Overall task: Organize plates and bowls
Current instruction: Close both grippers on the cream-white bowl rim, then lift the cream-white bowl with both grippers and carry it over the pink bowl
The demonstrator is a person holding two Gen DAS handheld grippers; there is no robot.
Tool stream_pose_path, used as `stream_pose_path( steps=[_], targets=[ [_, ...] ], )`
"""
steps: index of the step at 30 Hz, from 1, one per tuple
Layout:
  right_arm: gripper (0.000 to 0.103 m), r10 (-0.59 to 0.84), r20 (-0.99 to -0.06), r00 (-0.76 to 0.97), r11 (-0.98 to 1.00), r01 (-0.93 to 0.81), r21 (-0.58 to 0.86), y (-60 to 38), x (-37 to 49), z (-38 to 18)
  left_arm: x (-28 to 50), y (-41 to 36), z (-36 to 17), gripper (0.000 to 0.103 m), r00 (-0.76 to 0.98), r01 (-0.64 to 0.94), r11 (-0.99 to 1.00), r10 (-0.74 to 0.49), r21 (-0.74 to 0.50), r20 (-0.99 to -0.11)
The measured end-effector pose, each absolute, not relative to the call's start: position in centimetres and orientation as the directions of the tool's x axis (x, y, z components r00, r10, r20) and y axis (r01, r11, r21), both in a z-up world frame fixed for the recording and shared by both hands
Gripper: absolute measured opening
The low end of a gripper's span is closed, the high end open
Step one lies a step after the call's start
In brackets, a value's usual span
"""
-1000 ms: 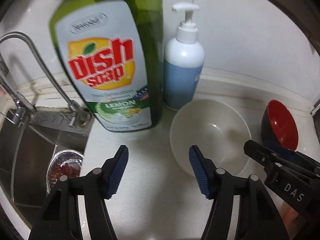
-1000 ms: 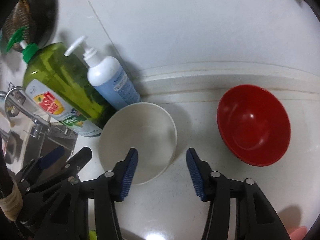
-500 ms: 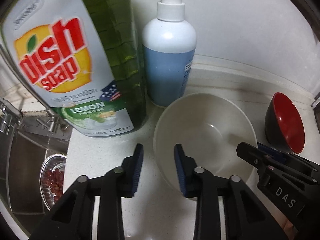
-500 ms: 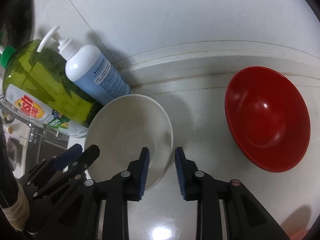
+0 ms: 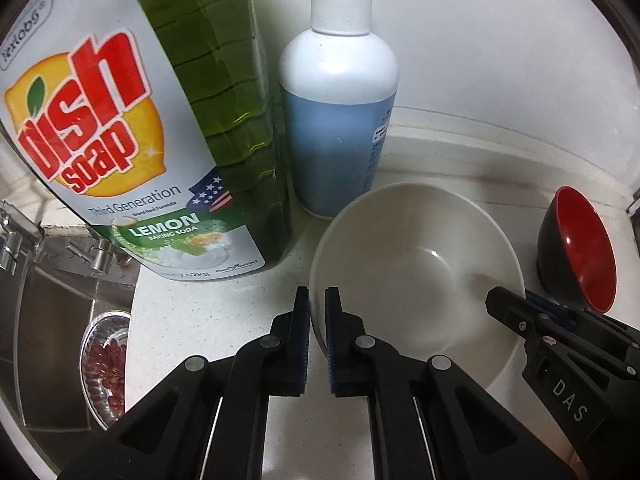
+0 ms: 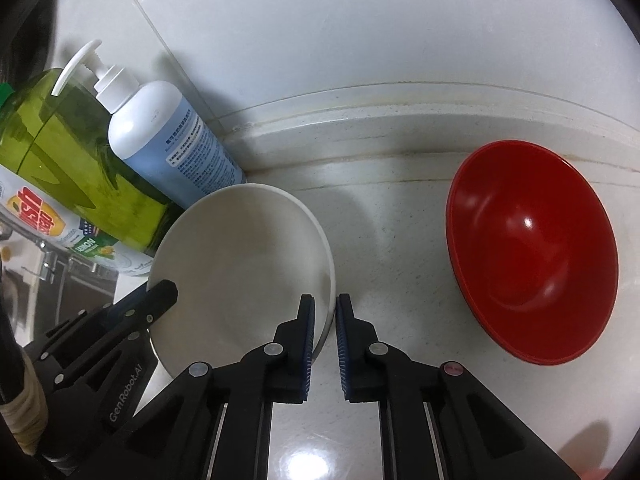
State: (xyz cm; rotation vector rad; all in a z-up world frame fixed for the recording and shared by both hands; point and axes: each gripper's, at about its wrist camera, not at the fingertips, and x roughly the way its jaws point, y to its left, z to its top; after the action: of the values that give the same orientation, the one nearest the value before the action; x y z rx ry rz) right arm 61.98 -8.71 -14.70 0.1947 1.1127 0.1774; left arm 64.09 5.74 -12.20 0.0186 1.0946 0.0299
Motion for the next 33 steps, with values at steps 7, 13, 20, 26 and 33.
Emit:
stream_pose_path(
  steps=[7,13,20,26,33],
  targets=[
    [0.012,0.237,-0.857,0.458,0.970,-0.061,0.236,-8.8,60.7,-13.4,62.4,5.9,-10.5,0.009,0.465,-0.031,1.000,0.015,0.001,-0.885],
    [0.012,0.245,-0.852,0.463,0.968,-0.067,0.242,-9.3,58.8,-12.1,59.8,5.6,-8.4,0.009,0.488,-0.021,1.000,0.003,-0.009,-0.873],
    [0.012,0.254,-0.845,0.471,0.965,-0.064,0.254,-10.4,55.5,-10.6,56.8,4.7,-6.3,0.010,0.507,-0.024,0.999,-0.011,-0.027,-0.862],
    [0.012,0.237,-0.829,0.507,0.969,-0.059,0.241,-12.0,52.3,-8.8,54.4,2.8,-4.9,0.010,0.522,-0.007,0.999,-0.025,-0.034,-0.853],
    [0.013,0.206,-0.809,0.550,0.974,-0.032,0.226,-14.3,48.6,-6.7,51.4,0.5,-3.5,0.010,0.539,0.018,0.998,-0.062,-0.062,-0.840]
  ],
)
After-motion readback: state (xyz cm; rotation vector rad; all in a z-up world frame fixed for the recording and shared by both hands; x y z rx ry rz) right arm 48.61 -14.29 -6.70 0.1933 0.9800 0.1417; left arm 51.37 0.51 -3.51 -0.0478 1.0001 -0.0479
